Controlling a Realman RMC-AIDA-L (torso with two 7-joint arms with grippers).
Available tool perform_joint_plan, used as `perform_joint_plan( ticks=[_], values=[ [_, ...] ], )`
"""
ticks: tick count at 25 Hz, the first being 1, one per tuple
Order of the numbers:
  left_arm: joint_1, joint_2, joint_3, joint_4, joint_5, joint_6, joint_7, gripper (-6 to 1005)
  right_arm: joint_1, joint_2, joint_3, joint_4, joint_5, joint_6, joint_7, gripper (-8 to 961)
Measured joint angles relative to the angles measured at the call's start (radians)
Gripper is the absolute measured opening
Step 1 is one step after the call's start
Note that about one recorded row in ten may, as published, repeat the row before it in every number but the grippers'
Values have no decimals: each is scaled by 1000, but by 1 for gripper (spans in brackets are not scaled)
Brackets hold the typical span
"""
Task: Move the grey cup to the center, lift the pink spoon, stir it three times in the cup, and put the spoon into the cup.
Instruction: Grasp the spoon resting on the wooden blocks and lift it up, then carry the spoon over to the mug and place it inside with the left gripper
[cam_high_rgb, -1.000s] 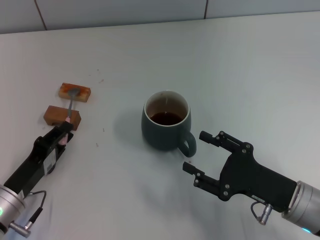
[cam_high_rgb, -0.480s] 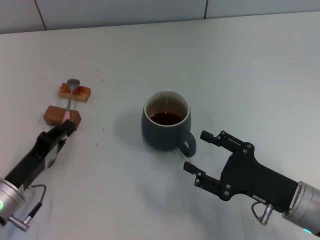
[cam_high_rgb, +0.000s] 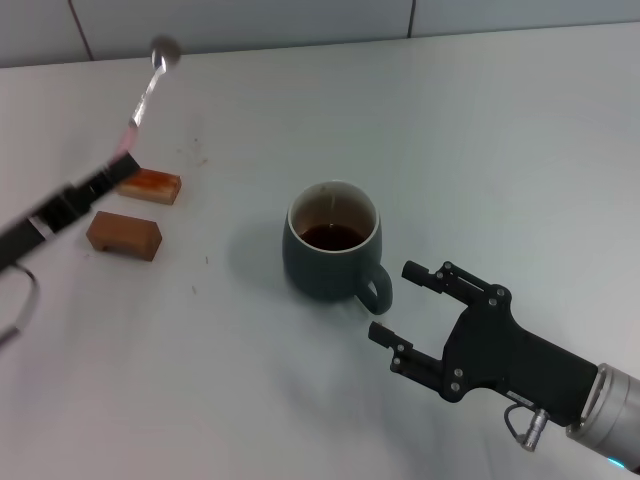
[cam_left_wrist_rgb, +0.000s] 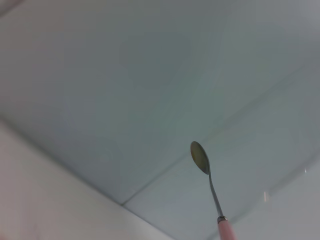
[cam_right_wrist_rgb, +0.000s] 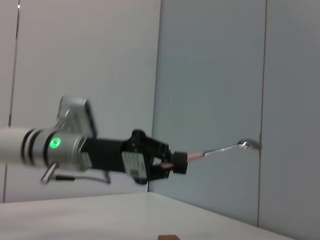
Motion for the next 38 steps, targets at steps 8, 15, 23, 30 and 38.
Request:
perform_joint_plan(
  ticks=[8, 15, 23, 30, 38],
  values=[
    [-21, 54, -37, 676, 494, 69, -159, 127, -22, -2, 0, -19, 5, -52, 0, 708],
    [-160, -5, -69, 1054, 894, 277, -179, 126, -41, -1, 14, -18, 8, -69, -5, 708],
    [-242, -45, -15, 1183, 1061, 390, -158, 127, -65, 2, 28, -12, 8, -66, -7, 707],
    [-252, -48, 119, 1251, 1131, 403, -157, 126, -66, 5, 31, -6, 8, -61, -7, 708],
    [-295, -61, 246, 1256, 1183, 389, -187, 127, -72, 5, 30, -1, 6, -60, -8, 708]
  ],
)
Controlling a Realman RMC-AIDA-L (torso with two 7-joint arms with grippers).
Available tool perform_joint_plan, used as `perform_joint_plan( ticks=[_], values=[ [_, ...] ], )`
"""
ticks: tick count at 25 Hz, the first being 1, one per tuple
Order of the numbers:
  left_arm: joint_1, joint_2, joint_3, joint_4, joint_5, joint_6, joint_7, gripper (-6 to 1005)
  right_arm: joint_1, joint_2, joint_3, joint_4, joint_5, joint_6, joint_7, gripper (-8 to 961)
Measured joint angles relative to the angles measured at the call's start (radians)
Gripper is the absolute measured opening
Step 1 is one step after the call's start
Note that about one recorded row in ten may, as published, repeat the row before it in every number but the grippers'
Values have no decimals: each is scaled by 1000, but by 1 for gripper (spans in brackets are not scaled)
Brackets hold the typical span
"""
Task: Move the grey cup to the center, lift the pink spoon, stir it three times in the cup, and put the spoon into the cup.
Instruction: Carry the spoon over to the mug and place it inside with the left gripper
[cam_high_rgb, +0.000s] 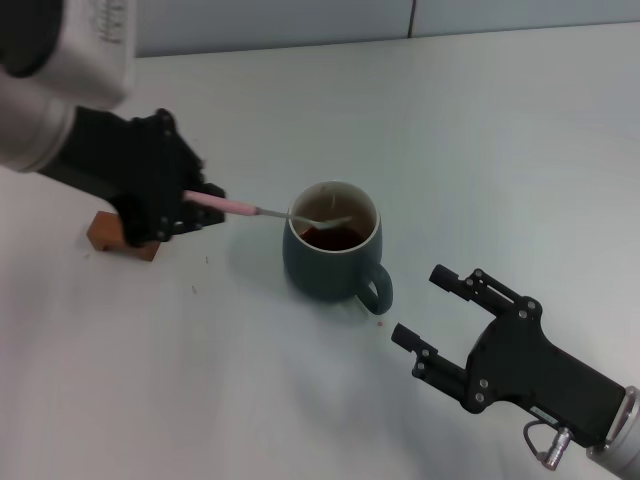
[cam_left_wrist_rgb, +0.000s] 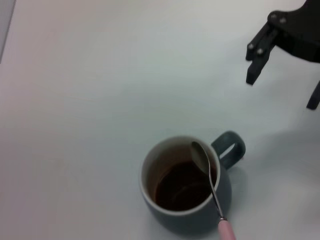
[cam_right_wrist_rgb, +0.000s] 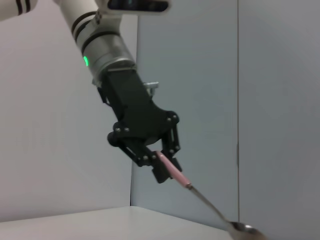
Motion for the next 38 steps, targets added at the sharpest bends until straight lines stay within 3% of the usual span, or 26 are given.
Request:
perform_joint_plan(
  ticks=[19, 38],
  values=[
    [-99, -4, 136, 10, 122, -46, -83, 126, -27, -4, -12, 2, -6, -10, -3, 709],
    [-192, -6, 343, -18, 272, -94, -132, 127, -13, -5, -12, -4, -7, -12, -3, 708]
  ],
)
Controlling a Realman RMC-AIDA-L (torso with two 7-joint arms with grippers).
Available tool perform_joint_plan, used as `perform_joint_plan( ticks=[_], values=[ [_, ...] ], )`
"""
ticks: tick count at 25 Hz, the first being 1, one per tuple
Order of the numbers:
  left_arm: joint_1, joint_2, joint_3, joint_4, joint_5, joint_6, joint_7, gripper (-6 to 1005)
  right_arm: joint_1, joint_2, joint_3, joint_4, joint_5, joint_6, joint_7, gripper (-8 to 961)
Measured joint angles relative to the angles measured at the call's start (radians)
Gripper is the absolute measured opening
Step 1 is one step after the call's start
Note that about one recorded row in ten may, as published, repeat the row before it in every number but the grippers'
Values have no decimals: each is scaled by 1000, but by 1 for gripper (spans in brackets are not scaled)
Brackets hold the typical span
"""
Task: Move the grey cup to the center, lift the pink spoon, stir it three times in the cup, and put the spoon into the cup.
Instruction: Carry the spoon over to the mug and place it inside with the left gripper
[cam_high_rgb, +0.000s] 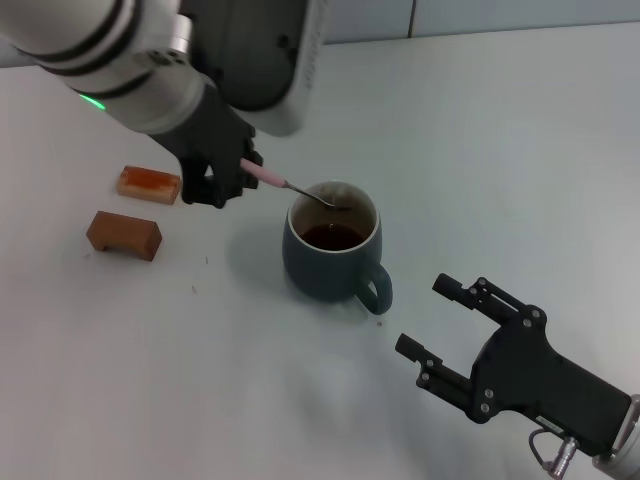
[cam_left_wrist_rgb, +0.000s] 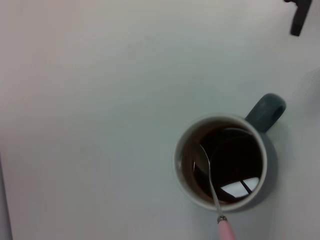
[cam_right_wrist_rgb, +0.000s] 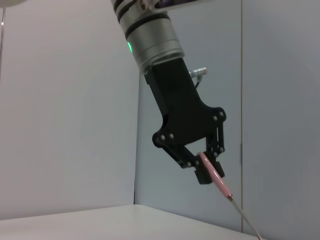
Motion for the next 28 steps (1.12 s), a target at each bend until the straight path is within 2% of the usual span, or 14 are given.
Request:
perform_joint_plan(
  ticks=[5, 18, 28],
  values=[
    [-5, 0, 56, 5, 0, -19, -21, 127, 1, -1, 0, -3, 0, 2, 0, 708],
    [13, 0, 61, 36, 44, 71, -24, 126, 15, -1, 3, -9, 0, 11, 8, 708],
    [-5, 0, 63, 25, 52, -11, -24, 126, 32, 0, 6, -8, 0, 32, 10, 707]
  ],
)
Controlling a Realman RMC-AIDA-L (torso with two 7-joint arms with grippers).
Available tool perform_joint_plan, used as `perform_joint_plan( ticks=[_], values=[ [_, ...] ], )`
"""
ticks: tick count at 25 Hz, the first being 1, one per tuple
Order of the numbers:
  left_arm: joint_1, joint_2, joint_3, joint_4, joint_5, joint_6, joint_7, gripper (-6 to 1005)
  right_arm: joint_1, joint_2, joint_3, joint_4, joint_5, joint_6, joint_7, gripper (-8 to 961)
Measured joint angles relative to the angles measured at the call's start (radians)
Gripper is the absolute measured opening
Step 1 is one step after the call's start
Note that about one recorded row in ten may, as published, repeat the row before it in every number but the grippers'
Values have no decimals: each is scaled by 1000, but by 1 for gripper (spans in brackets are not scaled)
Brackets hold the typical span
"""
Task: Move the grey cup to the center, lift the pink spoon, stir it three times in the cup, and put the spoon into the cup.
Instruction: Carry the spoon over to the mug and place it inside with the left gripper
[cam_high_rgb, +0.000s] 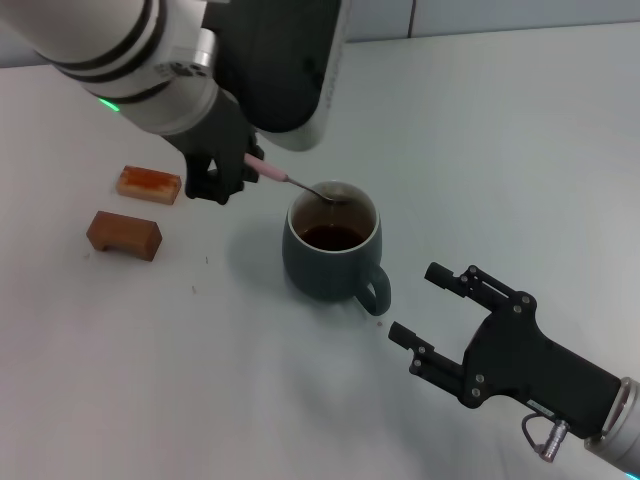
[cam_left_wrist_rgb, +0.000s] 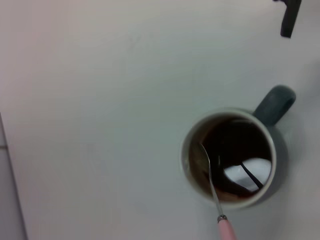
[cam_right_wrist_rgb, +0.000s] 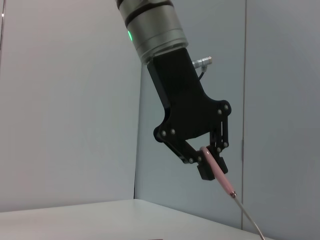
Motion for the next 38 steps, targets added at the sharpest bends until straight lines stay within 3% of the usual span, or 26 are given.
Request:
perform_joint_plan(
  ticks=[16, 27, 38],
  values=[
    [21, 0, 31, 43, 7, 78, -14, 126, 1, 0, -5, -1, 0, 6, 1, 707],
    [9, 0, 43, 43, 7, 7, -26, 126, -2, 0, -7, 2, 0, 9, 1, 707],
    [31, 0, 89, 81, -4, 47, -51, 126, -6, 0, -8, 4, 0, 2, 0, 708]
  ],
)
